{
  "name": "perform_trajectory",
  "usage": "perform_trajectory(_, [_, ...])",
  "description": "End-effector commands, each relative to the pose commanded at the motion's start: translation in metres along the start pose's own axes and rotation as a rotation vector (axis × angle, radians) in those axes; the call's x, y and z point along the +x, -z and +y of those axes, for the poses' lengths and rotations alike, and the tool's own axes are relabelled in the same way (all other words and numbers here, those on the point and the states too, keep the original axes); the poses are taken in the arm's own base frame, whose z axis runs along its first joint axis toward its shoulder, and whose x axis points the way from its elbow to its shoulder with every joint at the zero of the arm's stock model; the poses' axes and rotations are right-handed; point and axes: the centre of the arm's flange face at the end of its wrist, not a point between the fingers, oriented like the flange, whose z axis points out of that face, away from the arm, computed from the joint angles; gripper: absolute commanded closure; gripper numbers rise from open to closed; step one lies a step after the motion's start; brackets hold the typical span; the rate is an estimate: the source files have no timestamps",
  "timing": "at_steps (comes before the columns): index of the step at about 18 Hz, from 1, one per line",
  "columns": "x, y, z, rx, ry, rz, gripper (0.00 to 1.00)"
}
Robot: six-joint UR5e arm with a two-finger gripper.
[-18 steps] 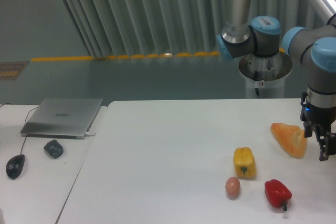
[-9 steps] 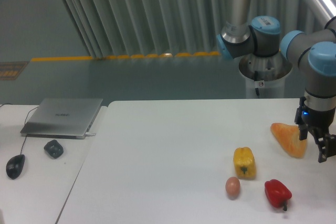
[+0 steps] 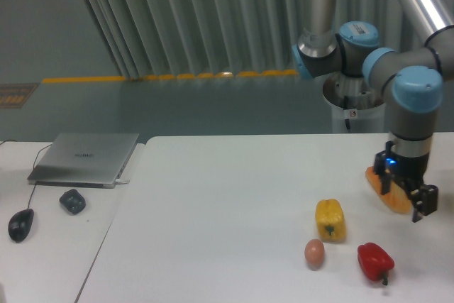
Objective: Place the yellow pepper in a basket
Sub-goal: 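Move the open gripper over the yellow bell pepper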
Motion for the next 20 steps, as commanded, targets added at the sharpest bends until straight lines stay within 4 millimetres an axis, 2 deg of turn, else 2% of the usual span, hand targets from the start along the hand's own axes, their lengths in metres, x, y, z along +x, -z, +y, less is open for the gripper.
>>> perform_trajectory(4, [0.012, 0.002, -0.008, 0.000, 0.239, 0.000, 0.00])
perform_trajectory(7, [0.011, 0.002, -0.011, -0.010, 0.401, -0.027, 0.00])
perform_trajectory(10, [0.027, -0.001, -0.020, -0.021, 0.424, -0.019, 0.00])
perform_trajectory(13, [0.052, -0.006, -0.038, -0.026, 0.422, -0.007, 0.00])
perform_trajectory(16, [0.071, -0.024, -0.051, -0.048, 0.388, 0.015, 0.00])
perform_trajectory(20, [0.079, -0.046, -0.059, -0.078, 0.367, 0.034, 0.00])
